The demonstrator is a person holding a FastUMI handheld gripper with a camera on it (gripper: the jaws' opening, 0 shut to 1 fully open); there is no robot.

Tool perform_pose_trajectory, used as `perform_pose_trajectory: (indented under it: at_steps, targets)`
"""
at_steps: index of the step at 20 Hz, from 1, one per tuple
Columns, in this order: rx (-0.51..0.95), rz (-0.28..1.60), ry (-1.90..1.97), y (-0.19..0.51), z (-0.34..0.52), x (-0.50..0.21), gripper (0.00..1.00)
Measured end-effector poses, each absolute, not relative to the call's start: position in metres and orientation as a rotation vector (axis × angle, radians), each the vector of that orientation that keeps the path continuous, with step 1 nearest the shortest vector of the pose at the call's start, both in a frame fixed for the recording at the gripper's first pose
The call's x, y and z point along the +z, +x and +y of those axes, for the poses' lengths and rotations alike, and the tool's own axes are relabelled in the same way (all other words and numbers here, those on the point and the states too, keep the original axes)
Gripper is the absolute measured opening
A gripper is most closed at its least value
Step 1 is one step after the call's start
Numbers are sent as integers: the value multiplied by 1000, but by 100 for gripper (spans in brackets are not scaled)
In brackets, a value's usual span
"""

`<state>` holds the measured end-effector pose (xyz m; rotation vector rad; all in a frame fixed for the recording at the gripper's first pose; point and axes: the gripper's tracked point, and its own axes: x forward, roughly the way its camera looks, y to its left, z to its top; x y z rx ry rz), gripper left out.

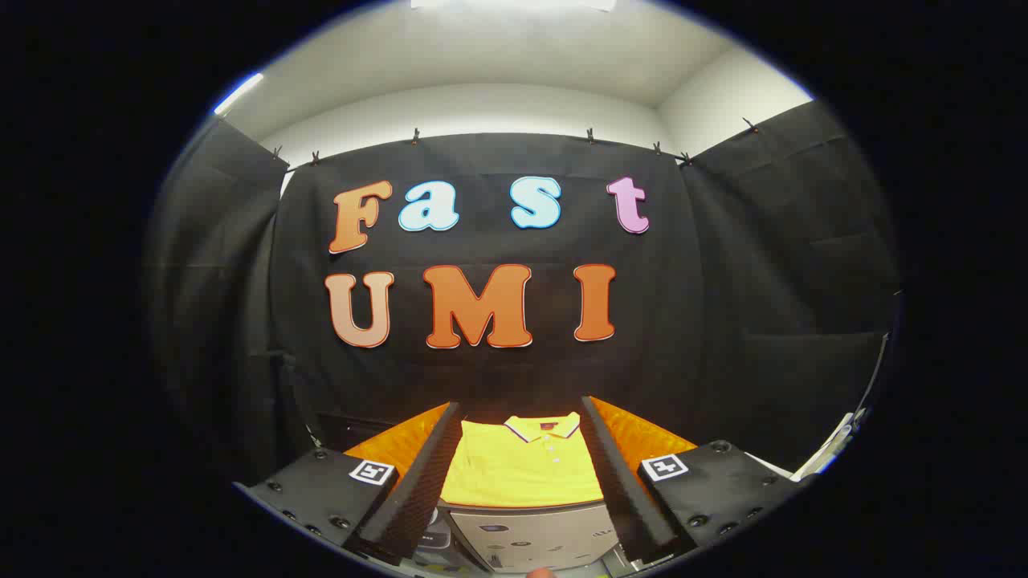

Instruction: Put the clothes into the washing machine and then close the washing machine lid.

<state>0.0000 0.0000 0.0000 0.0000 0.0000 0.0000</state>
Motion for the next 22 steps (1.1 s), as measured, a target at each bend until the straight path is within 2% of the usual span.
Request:
perform_pose_trajectory:
  at_steps: [22]
  targets:
    - [-14,-18,-20,11,5,10,96]
